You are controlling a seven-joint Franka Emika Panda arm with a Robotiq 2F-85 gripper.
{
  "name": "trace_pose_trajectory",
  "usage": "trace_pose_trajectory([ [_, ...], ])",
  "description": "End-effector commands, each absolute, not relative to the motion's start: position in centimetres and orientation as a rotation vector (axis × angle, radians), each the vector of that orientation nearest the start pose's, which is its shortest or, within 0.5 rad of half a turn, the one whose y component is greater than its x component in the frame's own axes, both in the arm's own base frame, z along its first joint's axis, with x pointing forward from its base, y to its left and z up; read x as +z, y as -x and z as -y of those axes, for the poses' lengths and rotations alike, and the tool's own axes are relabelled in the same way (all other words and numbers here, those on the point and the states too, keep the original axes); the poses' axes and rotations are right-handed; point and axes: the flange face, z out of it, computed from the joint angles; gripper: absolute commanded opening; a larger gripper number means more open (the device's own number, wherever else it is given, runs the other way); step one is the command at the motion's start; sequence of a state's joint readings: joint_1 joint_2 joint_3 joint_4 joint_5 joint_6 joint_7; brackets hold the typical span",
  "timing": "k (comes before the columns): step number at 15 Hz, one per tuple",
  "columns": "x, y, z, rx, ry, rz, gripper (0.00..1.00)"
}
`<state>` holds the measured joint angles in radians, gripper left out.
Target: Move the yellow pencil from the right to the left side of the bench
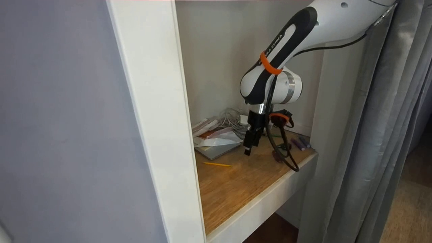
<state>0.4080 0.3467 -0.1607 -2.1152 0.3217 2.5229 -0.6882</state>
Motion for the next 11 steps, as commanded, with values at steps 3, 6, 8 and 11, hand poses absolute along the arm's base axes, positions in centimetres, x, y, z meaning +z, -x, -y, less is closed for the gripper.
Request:
trace_pose_trajectory([
  [3,28.7,-55.0,-14.9,0.039,3.02,0.7,1.0],
  [6,28.1,-55.1,-15.6,0.05,2.983,0.719,1.0],
  [8,28.7,-55.0,-15.2,0.056,2.978,0.698,1.0],
  [11,28.8,-55.0,-15.0,0.058,2.978,0.691,1.0],
])
